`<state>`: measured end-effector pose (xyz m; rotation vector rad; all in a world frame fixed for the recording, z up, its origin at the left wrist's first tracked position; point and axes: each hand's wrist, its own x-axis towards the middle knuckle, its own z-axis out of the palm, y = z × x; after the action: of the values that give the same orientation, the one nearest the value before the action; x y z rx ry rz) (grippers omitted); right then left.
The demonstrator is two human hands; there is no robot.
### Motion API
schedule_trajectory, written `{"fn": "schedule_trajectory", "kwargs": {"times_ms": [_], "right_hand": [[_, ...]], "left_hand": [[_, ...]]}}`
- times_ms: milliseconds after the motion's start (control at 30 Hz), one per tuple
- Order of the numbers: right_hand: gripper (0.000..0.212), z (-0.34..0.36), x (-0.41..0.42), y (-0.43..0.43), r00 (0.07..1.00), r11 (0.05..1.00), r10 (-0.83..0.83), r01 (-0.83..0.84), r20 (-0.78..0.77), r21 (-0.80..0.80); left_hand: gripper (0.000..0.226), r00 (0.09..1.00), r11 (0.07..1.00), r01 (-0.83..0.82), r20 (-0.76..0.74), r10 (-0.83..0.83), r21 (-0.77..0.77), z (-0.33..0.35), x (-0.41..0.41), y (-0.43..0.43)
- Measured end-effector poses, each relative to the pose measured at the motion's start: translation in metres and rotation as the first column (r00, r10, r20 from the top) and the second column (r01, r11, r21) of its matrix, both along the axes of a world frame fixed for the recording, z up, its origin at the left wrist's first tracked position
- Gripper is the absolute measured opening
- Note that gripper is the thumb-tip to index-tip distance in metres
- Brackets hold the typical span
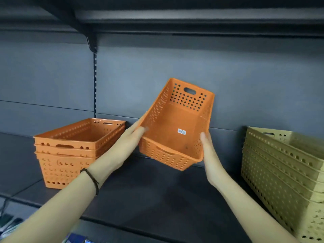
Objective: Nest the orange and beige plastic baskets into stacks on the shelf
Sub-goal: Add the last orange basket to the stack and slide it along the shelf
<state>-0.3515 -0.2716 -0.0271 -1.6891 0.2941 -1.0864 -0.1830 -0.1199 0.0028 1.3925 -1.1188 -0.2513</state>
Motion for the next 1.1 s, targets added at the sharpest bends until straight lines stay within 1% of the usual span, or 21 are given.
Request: {"fn": "schedule_trajectory", "kwargs": {"times_ms": [33, 100, 133, 200, 233, 267, 333, 367, 400, 467, 533, 633, 767, 933, 1100], "right_hand": [[0.083, 0.003, 0.005, 0.003, 1.000, 1.000, 0.001, -0.001, 0.009, 0.006], [0.104, 0.008, 0.017, 0.011, 1.000, 1.000, 0.012, -0.012, 0.015, 0.018], [0.106, 0.009, 0.024, 0.016, 0.999, 0.999, 0.034, -0.034, 0.022, 0.011], [0.101, 0.014, 0.036, 0.029, 0.995, 0.996, 0.086, -0.085, 0.042, -0.015], [0.098, 0.018, 0.042, 0.037, 0.993, 0.995, 0.095, -0.093, 0.064, -0.036], [0.096, 0.022, 0.046, 0.044, 0.990, 0.994, 0.095, -0.089, 0.102, -0.063], [0.098, 0.032, 0.056, 0.060, 0.978, 0.992, 0.086, -0.067, 0.188, -0.108], [0.101, 0.037, 0.061, 0.067, 0.972, 0.991, 0.078, -0.052, 0.222, -0.121], [0.104, 0.042, 0.067, 0.073, 0.968, 0.990, 0.069, -0.037, 0.242, -0.136], [0.098, 0.051, 0.083, 0.087, 0.969, 0.980, 0.069, -0.022, 0.237, -0.196], [0.091, 0.057, 0.104, 0.102, 0.971, 0.970, 0.095, -0.041, 0.220, -0.239], [0.093, 0.062, 0.134, 0.124, 0.974, 0.967, 0.130, -0.084, 0.186, -0.239], [0.094, 0.056, 0.170, 0.148, 0.979, 0.975, 0.125, -0.090, 0.160, -0.205], [0.094, 0.049, 0.203, 0.172, 0.986, 0.984, 0.102, -0.080, 0.134, -0.160], [0.089, 0.041, 0.222, 0.183, 0.992, 0.992, 0.042, -0.028, 0.122, -0.119]], "left_hand": [[0.037, 1.000, 0.999, 0.008, -0.020, -0.009, -0.042, 0.005, 0.001, 0.004], [0.038, 0.999, 0.991, 0.029, 0.022, -0.026, -0.133, 0.015, 0.002, 0.013], [0.036, 0.997, 0.985, 0.048, 0.066, -0.038, -0.166, 0.019, 0.004, 0.018], [0.031, 0.988, 0.980, 0.072, 0.148, -0.045, -0.184, 0.025, 0.012, 0.030], [0.033, 0.981, 0.980, 0.085, 0.187, -0.050, -0.182, 0.027, 0.017, 0.036], [0.042, 0.971, 0.980, 0.098, 0.232, -0.056, -0.173, 0.029, 0.024, 0.042], [0.074, 0.949, 0.980, 0.127, 0.306, -0.076, -0.150, 0.033, 0.040, 0.054], [0.089, 0.947, 0.982, 0.126, 0.311, -0.077, -0.142, 0.035, 0.047, 0.061], [0.099, 0.952, 0.984, 0.103, 0.301, -0.054, -0.148, 0.037, 0.054, 0.067], [0.105, 0.966, 0.978, 0.031, 0.258, 0.023, -0.204, 0.042, 0.067, 0.081], [0.099, 0.968, 0.966, -0.012, 0.241, 0.076, -0.258, 0.046, 0.084, 0.094], [0.088, 0.964, 0.959, -0.025, 0.248, 0.097, -0.282, 0.046, 0.116, 0.114], [0.078, 0.956, 0.967, -0.017, 0.278, 0.090, -0.254, 0.045, 0.160, 0.138], [0.075, 0.966, 0.975, -0.012, 0.251, 0.069, -0.223, 0.039, 0.197, 0.156], [0.062, 0.976, 0.981, -0.041, 0.202, 0.080, -0.189, 0.023, 0.220, 0.160]]}}
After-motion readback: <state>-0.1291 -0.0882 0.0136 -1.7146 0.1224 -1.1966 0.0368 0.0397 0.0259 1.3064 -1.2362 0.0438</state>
